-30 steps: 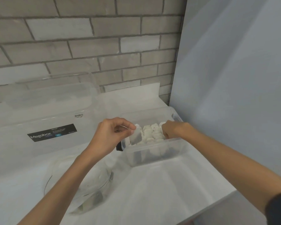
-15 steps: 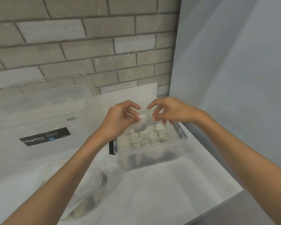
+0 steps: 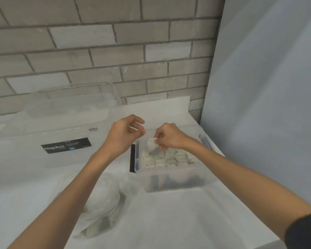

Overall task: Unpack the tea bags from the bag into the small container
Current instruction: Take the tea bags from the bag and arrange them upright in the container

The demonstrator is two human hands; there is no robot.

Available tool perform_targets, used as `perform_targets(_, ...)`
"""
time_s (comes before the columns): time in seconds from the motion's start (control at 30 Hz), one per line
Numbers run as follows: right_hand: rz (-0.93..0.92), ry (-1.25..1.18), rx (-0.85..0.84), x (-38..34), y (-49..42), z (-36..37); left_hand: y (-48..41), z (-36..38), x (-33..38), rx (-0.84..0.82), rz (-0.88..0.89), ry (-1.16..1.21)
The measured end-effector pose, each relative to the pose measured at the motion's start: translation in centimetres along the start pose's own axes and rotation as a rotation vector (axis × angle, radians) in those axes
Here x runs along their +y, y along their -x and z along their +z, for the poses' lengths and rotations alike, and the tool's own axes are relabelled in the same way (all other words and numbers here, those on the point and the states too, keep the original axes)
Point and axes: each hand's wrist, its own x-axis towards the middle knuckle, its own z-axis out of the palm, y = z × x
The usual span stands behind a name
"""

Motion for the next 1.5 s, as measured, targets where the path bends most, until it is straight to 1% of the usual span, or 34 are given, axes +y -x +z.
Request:
perform_targets(0.23,0.038,0.119,-0.040,-0.1,-2.9,3.2,1.6,-2.3,-1.7,0.068,-0.062,-0.014)
perform_targets(0.53,0.081,0.193,-0.047,0.1,-3.3,3.8,2.2,-2.4,-2.5,0.060,-0.070,-0.022)
perform_targets(0.77,0.090,0.410,-0.047,-1.5,-2.3,2.9,2.6,-2.7,-2.5,0.040,-0.077,-0.009)
perform_targets(0.87,0.079,0.466,0.033,-3.0,-1.5,1.5,3.1,-3.2,-2.6,0.040,-0.083,-0.005)
perform_targets(0.97,0.045,0.410,0.116,-4.7,-1.0,0.2,3.8,-3.9,-3.1,0.046,-0.089,0.006)
perform_targets(1.13,-0.069,0.203,0.158,-9.6,1.5,0.3,5.9,-5.6,-4.9,0.062,-0.113,0.021)
perform_targets(1.23,-0.129,0.111,0.105,-13.0,3.4,2.3,7.6,-7.3,-6.5,0.072,-0.142,-0.002)
perform_targets(1.37,-0.184,0.072,-0.026,-15.6,4.4,6.9,10.0,-9.4,-9.3,0.106,-0.210,-0.049)
perform_targets(1.5,-0.138,0.087,-0.211,-16.4,4.3,12.8,12.4,-10.9,-12.5,0.086,-0.265,-0.161)
